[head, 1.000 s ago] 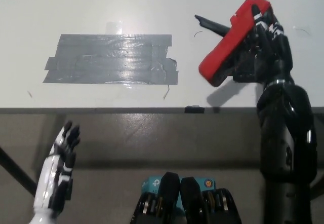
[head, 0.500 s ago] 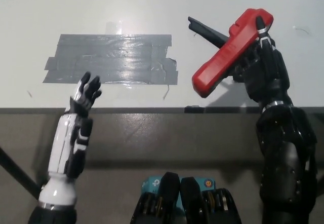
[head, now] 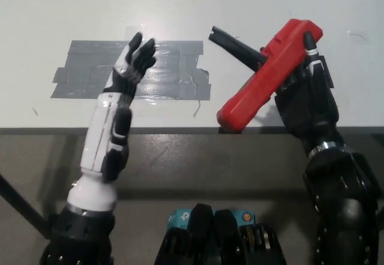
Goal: The robot first picks the multimeter with right hand and then unfolds the black stand on the back of it using left hand
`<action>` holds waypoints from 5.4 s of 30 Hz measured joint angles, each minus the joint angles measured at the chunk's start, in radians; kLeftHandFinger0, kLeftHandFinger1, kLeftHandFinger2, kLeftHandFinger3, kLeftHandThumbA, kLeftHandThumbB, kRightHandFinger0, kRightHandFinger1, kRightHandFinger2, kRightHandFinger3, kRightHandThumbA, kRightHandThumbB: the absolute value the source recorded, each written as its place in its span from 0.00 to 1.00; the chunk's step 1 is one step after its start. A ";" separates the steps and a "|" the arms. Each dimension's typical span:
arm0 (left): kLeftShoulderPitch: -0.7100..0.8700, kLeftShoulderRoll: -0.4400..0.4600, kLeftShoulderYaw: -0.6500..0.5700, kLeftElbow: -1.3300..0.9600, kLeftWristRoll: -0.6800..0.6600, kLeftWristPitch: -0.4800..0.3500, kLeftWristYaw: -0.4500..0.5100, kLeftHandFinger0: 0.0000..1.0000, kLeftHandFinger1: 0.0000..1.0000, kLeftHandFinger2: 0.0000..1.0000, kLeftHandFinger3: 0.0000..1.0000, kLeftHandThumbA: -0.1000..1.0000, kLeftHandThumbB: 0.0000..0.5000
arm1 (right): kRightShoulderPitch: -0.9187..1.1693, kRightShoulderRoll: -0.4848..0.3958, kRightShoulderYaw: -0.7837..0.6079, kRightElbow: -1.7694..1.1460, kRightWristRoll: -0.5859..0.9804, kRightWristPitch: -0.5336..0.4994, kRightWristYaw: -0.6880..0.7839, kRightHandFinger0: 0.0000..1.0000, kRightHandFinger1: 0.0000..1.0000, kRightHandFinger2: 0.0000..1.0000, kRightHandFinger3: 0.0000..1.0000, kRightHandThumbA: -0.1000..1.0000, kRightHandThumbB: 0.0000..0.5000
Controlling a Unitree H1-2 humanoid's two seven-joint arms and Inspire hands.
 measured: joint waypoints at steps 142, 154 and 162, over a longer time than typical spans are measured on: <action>0.115 -0.092 -0.181 -0.053 0.450 -0.438 -0.044 0.79 0.00 0.00 1.00 1.00 0.72 | 0.049 -0.062 0.073 -0.360 0.475 -0.055 -0.152 0.00 0.23 0.75 1.00 0.00 0.11; 0.122 -0.051 -0.180 -0.050 0.437 -0.460 0.007 1.00 0.34 0.12 1.00 1.00 0.78 | -0.004 -0.096 0.026 -0.303 0.453 -0.079 -0.179 0.00 0.40 0.77 1.00 0.00 0.20; 0.200 -0.032 -0.139 -0.056 0.453 -0.461 0.018 1.00 0.27 0.12 1.00 1.00 0.74 | -0.068 -0.156 0.013 -0.161 0.297 -0.100 -0.177 0.00 0.38 0.81 0.95 0.00 0.26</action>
